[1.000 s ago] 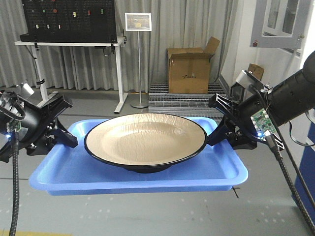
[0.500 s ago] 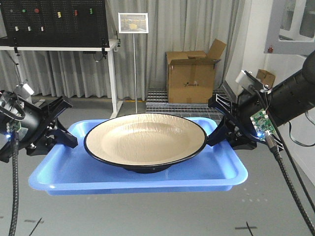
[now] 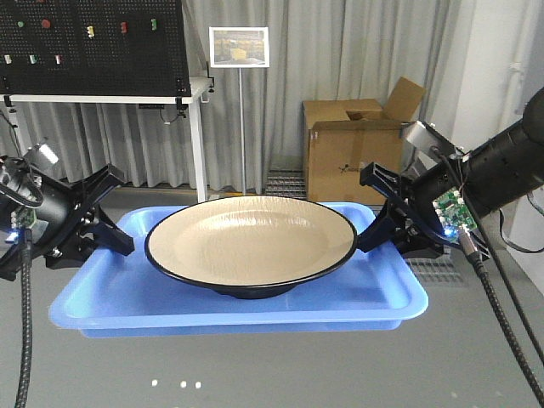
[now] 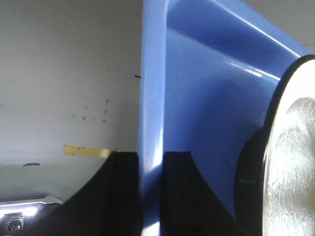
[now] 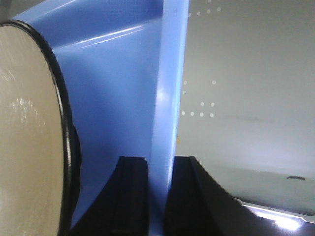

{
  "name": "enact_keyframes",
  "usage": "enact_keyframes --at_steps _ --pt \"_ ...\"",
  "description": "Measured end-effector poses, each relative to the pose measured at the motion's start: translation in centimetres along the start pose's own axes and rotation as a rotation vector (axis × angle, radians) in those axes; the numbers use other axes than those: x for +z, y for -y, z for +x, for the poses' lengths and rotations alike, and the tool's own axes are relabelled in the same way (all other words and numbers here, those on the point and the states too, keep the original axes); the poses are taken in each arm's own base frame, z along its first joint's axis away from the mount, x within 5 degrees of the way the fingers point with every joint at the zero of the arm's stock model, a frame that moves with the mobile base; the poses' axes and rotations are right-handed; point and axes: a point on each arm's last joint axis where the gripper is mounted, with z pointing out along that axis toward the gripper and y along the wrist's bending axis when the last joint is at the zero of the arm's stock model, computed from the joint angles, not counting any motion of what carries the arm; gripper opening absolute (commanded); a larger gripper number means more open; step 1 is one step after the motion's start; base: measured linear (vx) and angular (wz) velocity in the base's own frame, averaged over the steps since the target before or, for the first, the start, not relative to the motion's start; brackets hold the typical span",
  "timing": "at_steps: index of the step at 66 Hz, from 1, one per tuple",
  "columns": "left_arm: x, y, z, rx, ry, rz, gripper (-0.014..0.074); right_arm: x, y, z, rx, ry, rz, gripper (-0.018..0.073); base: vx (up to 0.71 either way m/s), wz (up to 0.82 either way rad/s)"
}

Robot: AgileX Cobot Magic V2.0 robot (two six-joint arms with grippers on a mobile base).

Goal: Place disk in tray to left cabinet
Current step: 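Keep holding the tray while driving up to the white cabinet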

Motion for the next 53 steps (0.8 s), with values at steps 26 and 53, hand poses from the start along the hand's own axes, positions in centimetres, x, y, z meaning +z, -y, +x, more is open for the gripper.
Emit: enact_keyframes --at_steps 26,53 --pt "0.0 0.0 0.0 0.0 0.0 0.0 0.0 0.0 -0.01 0.0 0.0 0.0 -0.001 -0.0004 0.68 0.02" --pt "0.0 0.0 -0.01 0.0 0.001 0.0 0.0 0.0 -0.01 0.0 0.0 0.0 -0.001 -0.0004 0.65 -0.04"
